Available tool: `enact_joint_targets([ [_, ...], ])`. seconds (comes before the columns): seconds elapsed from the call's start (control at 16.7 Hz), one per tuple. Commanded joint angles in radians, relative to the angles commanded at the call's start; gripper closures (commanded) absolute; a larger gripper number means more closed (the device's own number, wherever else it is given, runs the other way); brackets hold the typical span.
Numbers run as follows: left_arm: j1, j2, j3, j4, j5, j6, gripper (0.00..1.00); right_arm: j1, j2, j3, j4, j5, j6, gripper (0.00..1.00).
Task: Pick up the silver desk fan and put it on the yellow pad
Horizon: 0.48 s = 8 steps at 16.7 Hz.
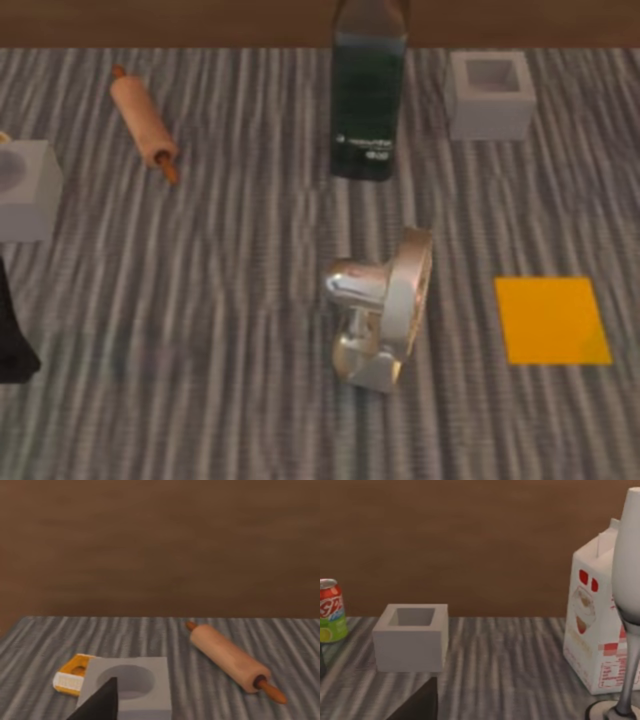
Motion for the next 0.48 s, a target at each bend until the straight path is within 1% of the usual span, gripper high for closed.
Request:
enact_joint_targets([
  [0.24, 0.000, 0.000, 0.000, 0.000, 0.000, 0.000, 0.00, 0.016, 0.030, 0.030, -0.030, -0.002, 0.017, 0.00],
  [0.48, 0.000, 0.000, 0.000, 0.000, 0.000, 0.000, 0.00, 0.095, 0.217, 0.209, -0.193, -0.006, 0.113, 0.00],
])
